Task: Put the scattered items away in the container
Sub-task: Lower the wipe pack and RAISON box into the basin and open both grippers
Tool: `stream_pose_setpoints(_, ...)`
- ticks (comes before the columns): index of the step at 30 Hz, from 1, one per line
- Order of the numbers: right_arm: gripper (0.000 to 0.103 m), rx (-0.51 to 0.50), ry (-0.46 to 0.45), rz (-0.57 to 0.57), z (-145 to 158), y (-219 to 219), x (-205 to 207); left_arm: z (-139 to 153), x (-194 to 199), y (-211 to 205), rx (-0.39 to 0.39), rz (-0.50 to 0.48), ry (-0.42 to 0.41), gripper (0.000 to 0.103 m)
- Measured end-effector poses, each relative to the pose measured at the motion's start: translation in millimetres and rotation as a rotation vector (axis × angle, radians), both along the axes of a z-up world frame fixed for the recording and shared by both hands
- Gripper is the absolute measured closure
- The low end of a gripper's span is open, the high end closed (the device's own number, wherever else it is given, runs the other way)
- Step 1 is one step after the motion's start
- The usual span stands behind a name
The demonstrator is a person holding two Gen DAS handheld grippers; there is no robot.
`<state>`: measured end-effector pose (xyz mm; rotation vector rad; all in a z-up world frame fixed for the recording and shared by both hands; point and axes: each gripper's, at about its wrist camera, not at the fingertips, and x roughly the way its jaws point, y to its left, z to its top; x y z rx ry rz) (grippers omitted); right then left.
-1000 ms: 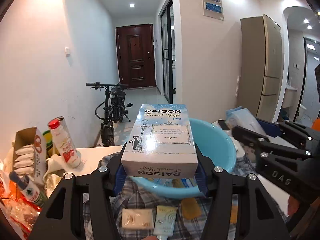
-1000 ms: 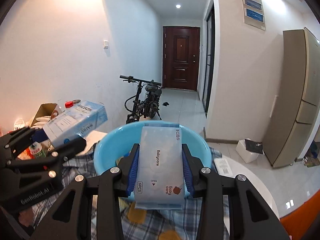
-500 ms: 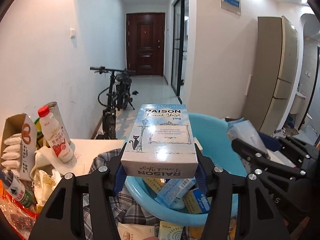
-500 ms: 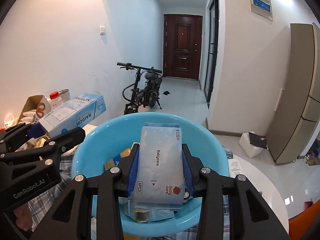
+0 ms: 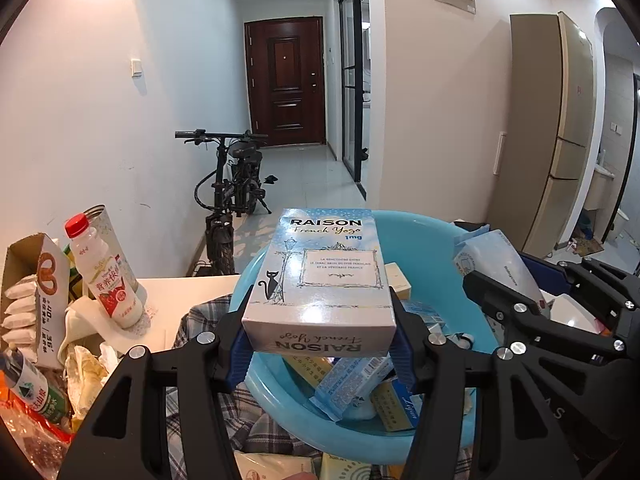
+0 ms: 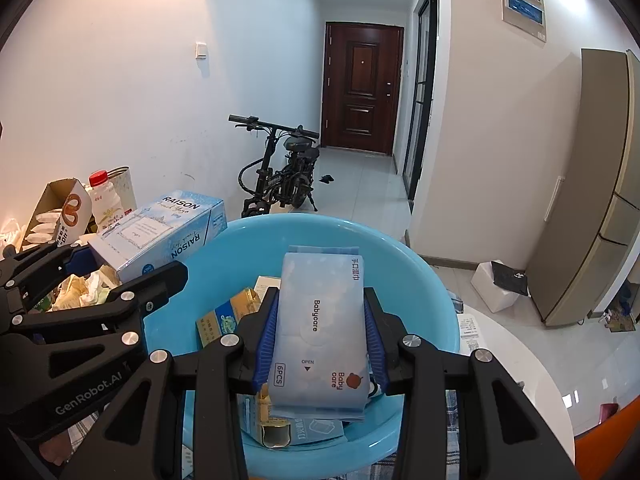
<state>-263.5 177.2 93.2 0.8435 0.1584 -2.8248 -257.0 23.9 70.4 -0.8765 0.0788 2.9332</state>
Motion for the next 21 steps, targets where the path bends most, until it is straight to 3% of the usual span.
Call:
stream_pose_setpoints(14, 0.059, 0.01, -0.011, -0.017, -11, -5, 0, -7, -5, 5, -0.011, 0.001, -0.02, 0.049)
stream_pose_setpoints(15, 0.054, 0.017, -0.014, -0.019, -12, -5, 0, -7, -5, 6, -0.023, 0.012, -0.016, 0.048)
stream_pose_setpoints(16, 0.041, 0.03, -0.014, -0.033, -13, -4, 0, -7, -4, 6, -0.042, 0.032, -0.009, 0.048)
stream_pose_setpoints(17, 0.019, 0.047, -0.006, -0.059, -13, -3, 0, -6, -4, 4, -0.049, 0.042, -0.001, 0.048)
stream_pose_setpoints(19, 0.002, 0.061, 0.012, -0.09, -11, 3, -4, -4, -5, -3, -0.01, 0.027, -0.01, 0.048)
stream_pose_setpoints(21, 0.0, 0.021, 0.025, -0.077, -6, 9, 0, -3, -6, -7, 0.022, 0.017, -0.019, 0.048)
